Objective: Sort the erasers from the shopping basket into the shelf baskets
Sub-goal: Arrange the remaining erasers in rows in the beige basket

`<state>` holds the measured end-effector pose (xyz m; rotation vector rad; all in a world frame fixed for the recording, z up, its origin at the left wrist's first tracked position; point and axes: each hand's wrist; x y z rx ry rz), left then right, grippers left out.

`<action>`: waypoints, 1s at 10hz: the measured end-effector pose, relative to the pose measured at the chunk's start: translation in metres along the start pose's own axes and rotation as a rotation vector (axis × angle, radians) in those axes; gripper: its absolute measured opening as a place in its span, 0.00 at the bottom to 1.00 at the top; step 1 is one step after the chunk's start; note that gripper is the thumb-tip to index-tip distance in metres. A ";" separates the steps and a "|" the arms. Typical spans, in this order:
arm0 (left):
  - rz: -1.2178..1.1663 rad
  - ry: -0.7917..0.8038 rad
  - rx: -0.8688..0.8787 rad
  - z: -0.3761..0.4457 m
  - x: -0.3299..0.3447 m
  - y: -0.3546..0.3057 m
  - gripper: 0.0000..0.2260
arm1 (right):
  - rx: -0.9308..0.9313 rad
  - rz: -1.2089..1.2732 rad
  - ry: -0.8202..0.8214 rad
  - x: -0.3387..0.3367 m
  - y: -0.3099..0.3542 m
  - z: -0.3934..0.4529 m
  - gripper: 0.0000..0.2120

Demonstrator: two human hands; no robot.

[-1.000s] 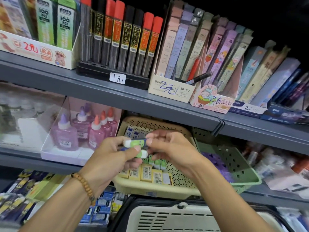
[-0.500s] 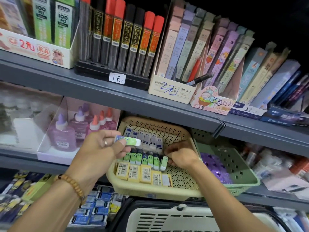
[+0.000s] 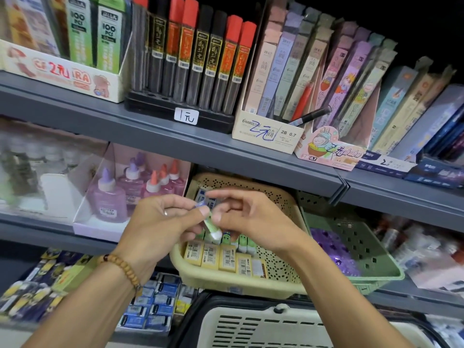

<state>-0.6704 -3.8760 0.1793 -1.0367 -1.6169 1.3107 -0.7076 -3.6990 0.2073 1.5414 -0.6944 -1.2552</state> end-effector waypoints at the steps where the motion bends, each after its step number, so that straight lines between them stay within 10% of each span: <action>1: -0.007 0.019 -0.005 -0.002 0.002 0.001 0.08 | -0.078 -0.024 0.087 0.006 0.008 0.004 0.12; 3: 0.300 -0.191 0.265 0.004 -0.019 0.012 0.03 | 0.221 -0.104 -0.324 0.004 -0.019 0.029 0.10; 6: 0.419 -0.112 0.175 0.010 -0.023 0.033 0.04 | 0.354 -0.170 -0.286 0.046 -0.050 0.062 0.05; 10: 0.320 -0.173 0.215 -0.005 -0.029 0.026 0.05 | 0.103 -0.328 -0.507 0.050 -0.027 0.029 0.07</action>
Point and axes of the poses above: each hand's wrist, its own z-axis towards the middle knuckle, its own x-axis out of the palm, y = z × x, and after that the axes turned 12 degrees about -y, right-handed
